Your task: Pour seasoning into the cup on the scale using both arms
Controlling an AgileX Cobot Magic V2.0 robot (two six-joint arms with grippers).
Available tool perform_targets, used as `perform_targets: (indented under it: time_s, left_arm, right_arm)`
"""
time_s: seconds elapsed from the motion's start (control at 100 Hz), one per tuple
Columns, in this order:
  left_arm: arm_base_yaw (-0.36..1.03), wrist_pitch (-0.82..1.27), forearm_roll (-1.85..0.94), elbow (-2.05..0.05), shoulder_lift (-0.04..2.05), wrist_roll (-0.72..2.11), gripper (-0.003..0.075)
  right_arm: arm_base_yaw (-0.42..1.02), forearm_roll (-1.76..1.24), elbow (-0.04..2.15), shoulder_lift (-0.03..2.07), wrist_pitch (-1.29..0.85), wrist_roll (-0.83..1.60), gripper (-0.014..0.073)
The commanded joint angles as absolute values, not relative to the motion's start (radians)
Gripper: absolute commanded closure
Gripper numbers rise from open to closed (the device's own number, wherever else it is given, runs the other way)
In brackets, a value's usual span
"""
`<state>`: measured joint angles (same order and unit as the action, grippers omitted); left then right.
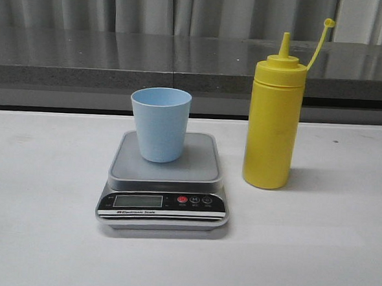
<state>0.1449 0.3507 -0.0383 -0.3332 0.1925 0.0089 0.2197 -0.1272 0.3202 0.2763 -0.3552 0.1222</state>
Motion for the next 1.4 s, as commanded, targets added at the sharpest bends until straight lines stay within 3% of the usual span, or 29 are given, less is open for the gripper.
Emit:
perform_targets:
  time_s: [0.0, 0.13, 0.25, 1.16, 1.39]
  left_arm:
    - [0.144, 0.274, -0.046, -0.36, 0.201, 0.006, 0.074]
    - [0.144, 0.274, -0.046, -0.36, 0.201, 0.006, 0.074]
    - [0.144, 0.274, -0.046, -0.36, 0.201, 0.006, 0.074]
    - [0.144, 0.274, -0.046, -0.36, 0.201, 0.006, 0.074]
    - [0.144, 0.274, -0.046, -0.36, 0.201, 0.006, 0.074]
  right_arm:
    - [0.211, -0.124, 0.344, 0.281, -0.309, 0.137, 0.0335]
    - [0.211, -0.124, 0.344, 0.281, -0.304, 0.137, 0.054]
    - [0.211, -0.124, 0.344, 0.281, -0.295, 0.137, 0.0665]
    - [0.211, -0.089, 0.343, 0.28, -0.294, 0.131, 0.0659]
    - [0.098, 0.026, 0.3, 0.182, -0.284, -0.017, 0.0659]
